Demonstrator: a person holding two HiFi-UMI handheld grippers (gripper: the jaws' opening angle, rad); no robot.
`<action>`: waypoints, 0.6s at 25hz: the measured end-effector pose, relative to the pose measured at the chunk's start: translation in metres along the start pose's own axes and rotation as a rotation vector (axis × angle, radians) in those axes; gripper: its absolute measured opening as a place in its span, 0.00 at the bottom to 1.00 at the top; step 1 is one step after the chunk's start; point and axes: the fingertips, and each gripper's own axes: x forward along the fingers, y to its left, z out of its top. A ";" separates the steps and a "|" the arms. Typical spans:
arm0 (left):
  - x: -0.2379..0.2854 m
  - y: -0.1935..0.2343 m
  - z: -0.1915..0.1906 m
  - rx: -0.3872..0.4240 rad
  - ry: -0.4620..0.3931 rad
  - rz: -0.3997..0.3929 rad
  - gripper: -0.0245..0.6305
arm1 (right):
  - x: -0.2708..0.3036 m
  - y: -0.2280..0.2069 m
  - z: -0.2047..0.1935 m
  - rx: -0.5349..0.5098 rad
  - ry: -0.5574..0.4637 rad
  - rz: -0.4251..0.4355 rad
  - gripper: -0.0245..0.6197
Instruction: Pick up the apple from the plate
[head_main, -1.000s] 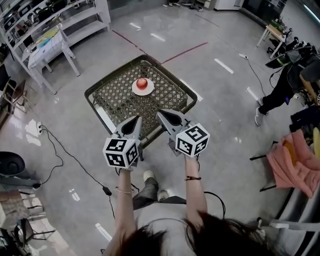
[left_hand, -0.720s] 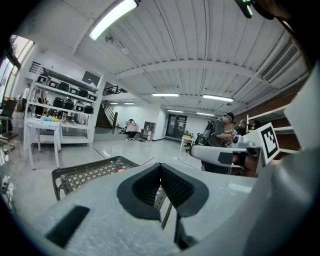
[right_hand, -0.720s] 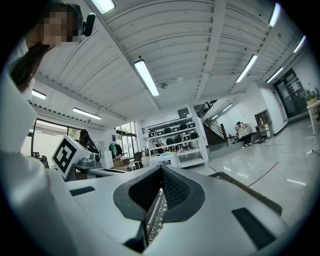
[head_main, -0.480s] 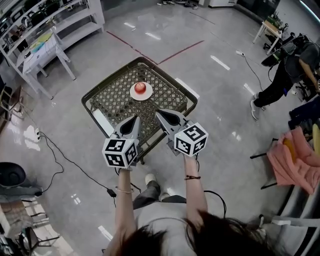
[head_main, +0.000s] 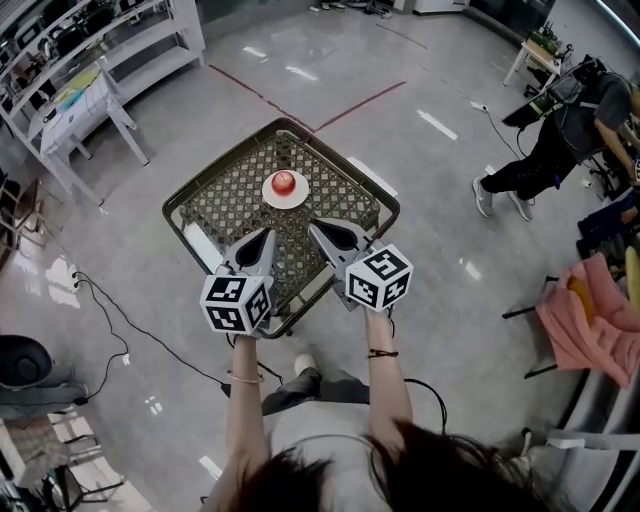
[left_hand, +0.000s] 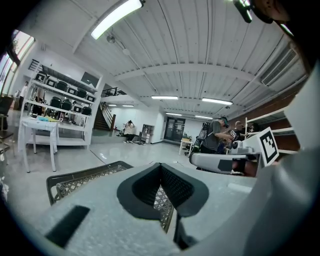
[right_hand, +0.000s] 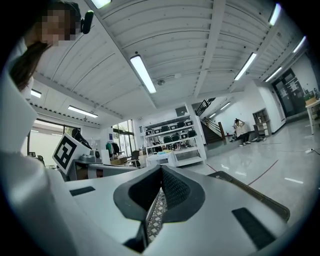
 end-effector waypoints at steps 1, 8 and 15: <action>0.001 0.002 0.000 -0.001 -0.004 -0.002 0.05 | 0.002 -0.001 -0.002 0.003 0.002 -0.001 0.05; 0.016 0.006 0.002 0.007 0.018 -0.018 0.05 | 0.013 -0.013 -0.003 0.016 0.019 -0.016 0.05; 0.022 0.006 -0.004 0.009 0.000 -0.026 0.05 | 0.016 -0.025 -0.013 0.027 0.021 -0.021 0.05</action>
